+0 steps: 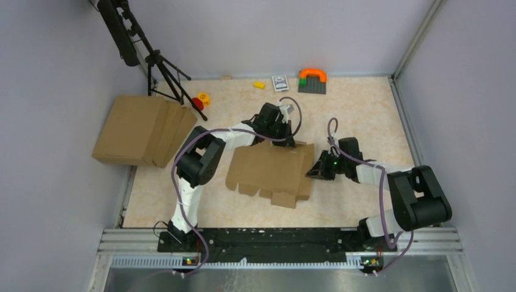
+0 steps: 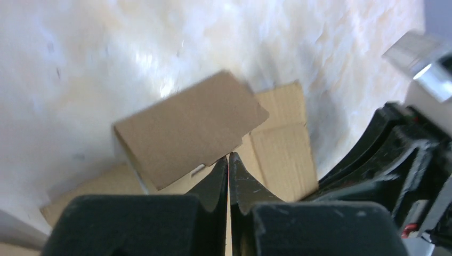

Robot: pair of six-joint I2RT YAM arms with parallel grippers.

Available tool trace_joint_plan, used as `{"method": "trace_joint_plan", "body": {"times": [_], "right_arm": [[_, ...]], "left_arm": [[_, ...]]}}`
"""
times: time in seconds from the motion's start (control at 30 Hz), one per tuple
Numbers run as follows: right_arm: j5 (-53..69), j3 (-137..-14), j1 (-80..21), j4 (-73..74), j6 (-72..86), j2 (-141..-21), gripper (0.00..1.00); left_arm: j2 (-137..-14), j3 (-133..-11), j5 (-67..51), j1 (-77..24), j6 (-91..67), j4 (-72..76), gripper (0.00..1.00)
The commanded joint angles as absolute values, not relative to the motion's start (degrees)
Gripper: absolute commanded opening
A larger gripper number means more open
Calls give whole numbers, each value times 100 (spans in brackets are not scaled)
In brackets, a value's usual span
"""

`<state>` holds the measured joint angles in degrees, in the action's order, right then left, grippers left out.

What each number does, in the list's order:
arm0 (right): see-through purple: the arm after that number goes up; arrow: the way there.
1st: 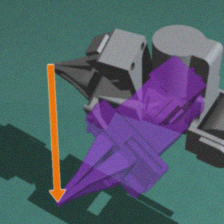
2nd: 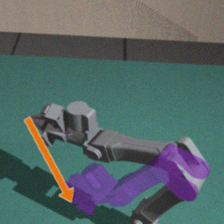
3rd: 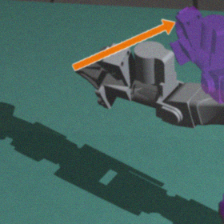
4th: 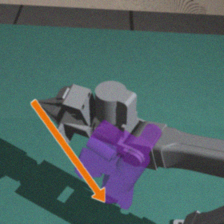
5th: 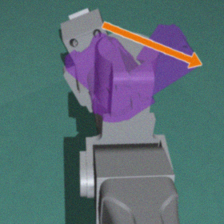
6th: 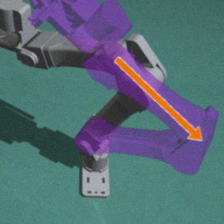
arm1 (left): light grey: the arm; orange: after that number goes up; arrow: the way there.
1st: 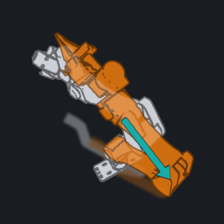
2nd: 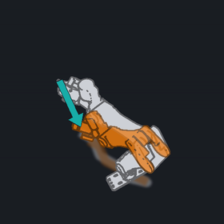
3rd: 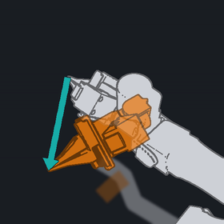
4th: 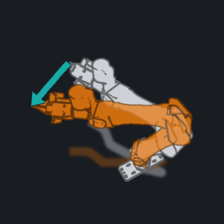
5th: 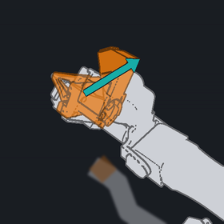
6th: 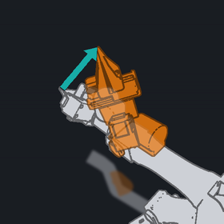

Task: Fold the paper box

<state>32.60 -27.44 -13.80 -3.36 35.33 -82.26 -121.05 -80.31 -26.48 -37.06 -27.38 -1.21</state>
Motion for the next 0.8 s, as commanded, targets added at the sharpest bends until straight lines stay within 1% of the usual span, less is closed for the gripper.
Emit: {"method": "trace_joint_plan", "body": {"times": [0.0, 0.23, 0.33, 0.53, 0.63, 0.77], "right_arm": [[3178, -2879, -1368, -141, 3254, -8253, 0], [3109, -2959, -1364, -18, 3092, -8304, 0], [3063, -2984, -1369, 121, 3077, -8295, 0], [2936, -3039, -1362, 190, 3081, -8279, 0], [2889, -3058, -1367, 165, 3151, -8318, 0], [2701, -3095, -1364, 191, 3222, -8336, 0]], "left_arm": [[-12335, -8738, -2751, -3639, -2788, 251, 0], [-13063, -9588, -2679, -3592, -2782, 24, 0], [-13391, -10074, -2697, -3587, -2786, -624, 0], [-13602, -10043, -2321, -3593, -2855, -1171, 0], [-13498, -10075, -2384, -3575, -2772, -1282, 0], [-12648, -9660, -2420, -3579, -2464, -1128, 0]]}}
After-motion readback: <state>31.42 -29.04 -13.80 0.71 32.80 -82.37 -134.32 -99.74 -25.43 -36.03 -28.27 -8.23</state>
